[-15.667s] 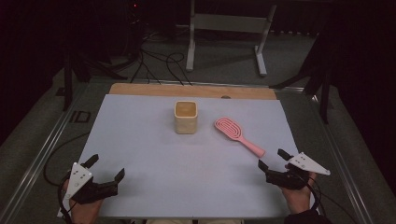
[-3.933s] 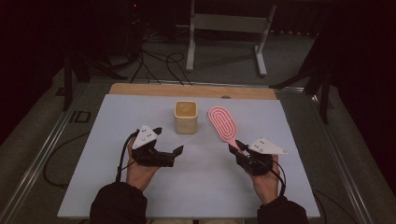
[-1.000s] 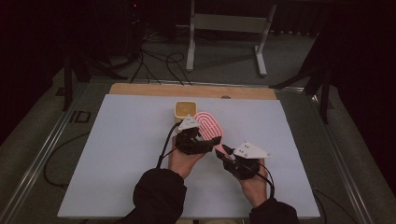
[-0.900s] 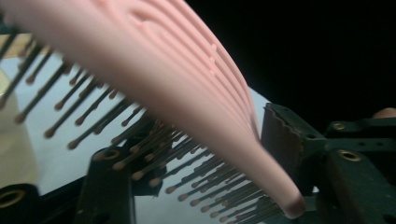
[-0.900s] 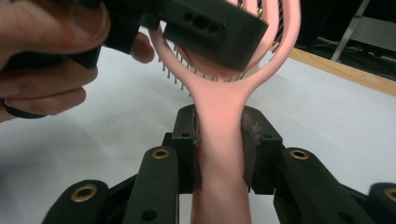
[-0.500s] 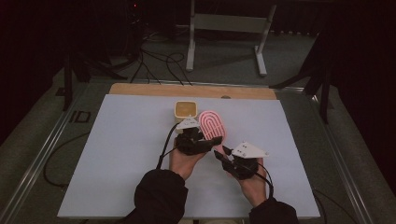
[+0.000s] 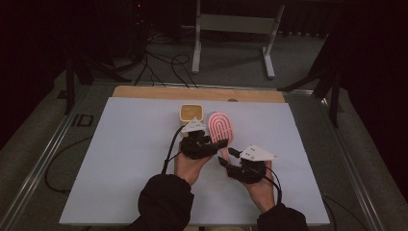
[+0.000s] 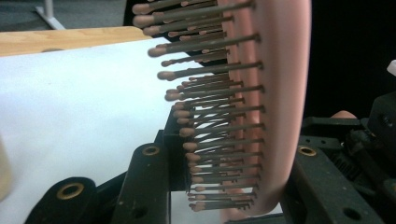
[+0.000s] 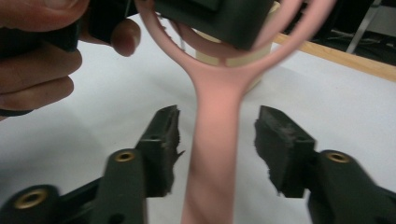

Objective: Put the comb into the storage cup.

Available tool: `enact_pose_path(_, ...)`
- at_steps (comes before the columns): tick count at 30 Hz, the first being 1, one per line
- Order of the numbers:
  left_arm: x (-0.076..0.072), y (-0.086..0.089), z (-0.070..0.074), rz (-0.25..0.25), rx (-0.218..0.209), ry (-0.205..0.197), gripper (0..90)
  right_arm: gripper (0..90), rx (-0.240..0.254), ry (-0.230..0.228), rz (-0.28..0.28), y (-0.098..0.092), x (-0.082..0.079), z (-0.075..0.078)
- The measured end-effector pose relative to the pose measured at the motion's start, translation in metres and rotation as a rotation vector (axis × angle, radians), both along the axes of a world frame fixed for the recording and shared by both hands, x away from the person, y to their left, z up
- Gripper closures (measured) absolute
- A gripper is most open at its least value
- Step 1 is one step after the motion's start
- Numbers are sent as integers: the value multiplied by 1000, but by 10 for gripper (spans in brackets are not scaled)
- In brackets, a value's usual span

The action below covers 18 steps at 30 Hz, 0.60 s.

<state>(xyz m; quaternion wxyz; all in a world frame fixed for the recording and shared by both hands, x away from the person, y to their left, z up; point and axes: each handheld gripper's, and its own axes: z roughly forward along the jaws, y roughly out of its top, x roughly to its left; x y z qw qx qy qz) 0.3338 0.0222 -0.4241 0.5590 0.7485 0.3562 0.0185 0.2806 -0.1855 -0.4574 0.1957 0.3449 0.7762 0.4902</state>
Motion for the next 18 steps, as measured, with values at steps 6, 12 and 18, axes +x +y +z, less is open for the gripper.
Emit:
enact_pose_path(6, 1, 6, 1, 20, -7, -7, 657, 278, 34, 12, -18, -4, 3, 1)
enact_pose_path(12, 1, 9, 3, 29, -14, -16, 656, 120, 26, 21, -29, -5, 4, 0)
enact_pose_path(18, 2, 14, 5, 47, -20, -22, 656, 92, 29, 30, -25, -5, 5, 1)
